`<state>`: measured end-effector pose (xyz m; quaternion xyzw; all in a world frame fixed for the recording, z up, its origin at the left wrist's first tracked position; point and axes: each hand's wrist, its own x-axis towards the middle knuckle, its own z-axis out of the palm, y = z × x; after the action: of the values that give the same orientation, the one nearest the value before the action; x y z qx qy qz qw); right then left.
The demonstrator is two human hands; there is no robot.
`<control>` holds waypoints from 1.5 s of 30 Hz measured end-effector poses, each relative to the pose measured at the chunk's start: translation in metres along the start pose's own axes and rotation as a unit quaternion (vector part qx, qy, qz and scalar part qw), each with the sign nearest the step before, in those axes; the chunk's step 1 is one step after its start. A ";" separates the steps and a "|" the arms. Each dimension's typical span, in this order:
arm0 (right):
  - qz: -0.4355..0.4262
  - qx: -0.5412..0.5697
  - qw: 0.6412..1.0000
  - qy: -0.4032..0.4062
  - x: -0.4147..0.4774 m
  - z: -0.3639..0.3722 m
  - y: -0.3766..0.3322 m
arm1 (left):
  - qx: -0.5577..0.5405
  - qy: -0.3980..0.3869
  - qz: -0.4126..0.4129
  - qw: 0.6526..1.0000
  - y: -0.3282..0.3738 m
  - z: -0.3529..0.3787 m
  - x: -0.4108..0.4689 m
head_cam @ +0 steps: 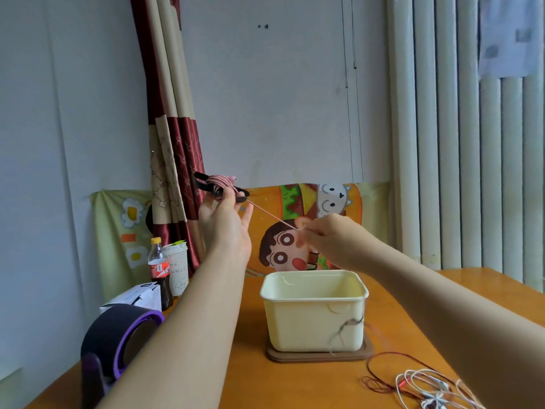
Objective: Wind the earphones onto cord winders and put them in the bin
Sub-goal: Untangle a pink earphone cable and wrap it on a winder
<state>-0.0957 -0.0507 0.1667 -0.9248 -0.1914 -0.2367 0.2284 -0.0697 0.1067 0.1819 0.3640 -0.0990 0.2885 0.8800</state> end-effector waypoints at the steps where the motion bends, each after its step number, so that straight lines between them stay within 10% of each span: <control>1: 0.006 -0.045 0.999 0.021 0.002 -0.001 0.002 | 0.010 -0.008 0.003 1.000 0.000 0.002 -0.002; 4: 0.017 -0.083 0.996 0.020 0.004 -0.002 0.003 | 0.031 -0.039 0.000 0.999 -0.002 0.004 -0.008; 12: 0.100 0.341 0.935 0.011 -0.002 0.006 -0.005 | 0.084 -0.133 -0.046 0.986 -0.023 0.003 -0.020; 15: -0.007 0.105 0.992 0.069 -0.002 0.007 -0.004 | 0.158 -0.136 -0.028 0.978 -0.032 -0.003 -0.019; 20: -0.081 -0.140 0.987 0.006 -0.005 -0.003 0.002 | 0.276 -0.195 -0.042 0.940 -0.042 -0.017 -0.023; 30: -0.124 -0.130 0.984 -0.009 -0.008 -0.030 0.012 | 0.225 -0.274 -0.197 0.914 -0.052 -0.033 -0.035; 36: -0.126 -0.091 0.988 0.013 -0.011 -0.031 0.020 | 0.070 -0.195 -0.279 0.938 -0.059 -0.041 -0.031; 45: -0.141 -0.094 0.985 0.018 0.000 -0.026 0.019 | 0.257 -0.321 -0.184 0.893 -0.067 -0.040 -0.045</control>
<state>-0.0962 -0.0800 0.1806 -0.9015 -0.2923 -0.3000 0.1086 -0.0691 0.0768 0.0965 0.6622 -0.2299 0.0039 0.7132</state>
